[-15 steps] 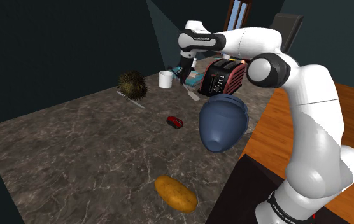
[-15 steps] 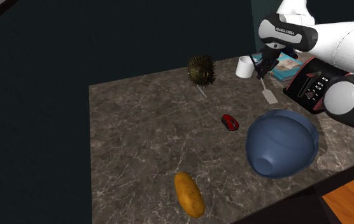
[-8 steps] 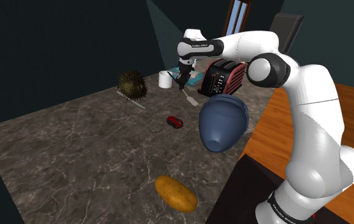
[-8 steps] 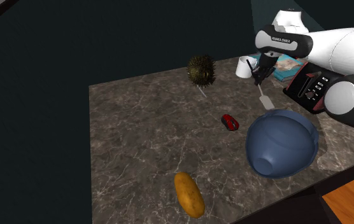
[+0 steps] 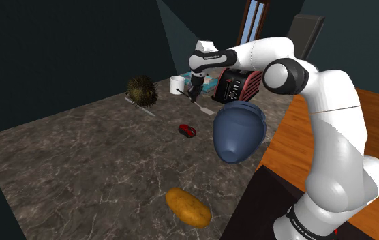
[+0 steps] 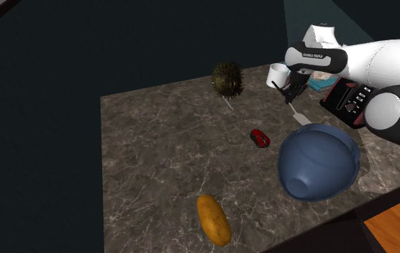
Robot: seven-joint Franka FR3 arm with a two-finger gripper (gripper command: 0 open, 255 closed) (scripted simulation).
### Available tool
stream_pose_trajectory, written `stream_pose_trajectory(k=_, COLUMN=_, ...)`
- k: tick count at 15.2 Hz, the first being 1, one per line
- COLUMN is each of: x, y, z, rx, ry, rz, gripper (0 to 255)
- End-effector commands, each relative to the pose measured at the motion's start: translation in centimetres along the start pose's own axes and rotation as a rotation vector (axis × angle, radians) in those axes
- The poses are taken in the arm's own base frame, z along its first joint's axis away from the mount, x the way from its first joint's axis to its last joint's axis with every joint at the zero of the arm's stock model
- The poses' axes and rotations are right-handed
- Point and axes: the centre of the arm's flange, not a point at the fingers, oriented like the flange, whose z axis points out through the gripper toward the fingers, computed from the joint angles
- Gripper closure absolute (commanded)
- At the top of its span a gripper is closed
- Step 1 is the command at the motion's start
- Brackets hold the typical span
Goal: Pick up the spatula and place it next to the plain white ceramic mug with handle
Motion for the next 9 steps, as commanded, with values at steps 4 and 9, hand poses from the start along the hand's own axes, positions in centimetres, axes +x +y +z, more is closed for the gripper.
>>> stream_pose_trajectory(k=4, x=-0.12, y=-0.03, z=1.38, rx=0.000, ry=0.001, rz=0.000, gripper=255)
stream_pose_trajectory(k=9, x=-0.12, y=-0.03, z=1.37, rx=0.000, ry=0.000, rz=0.000, gripper=255)
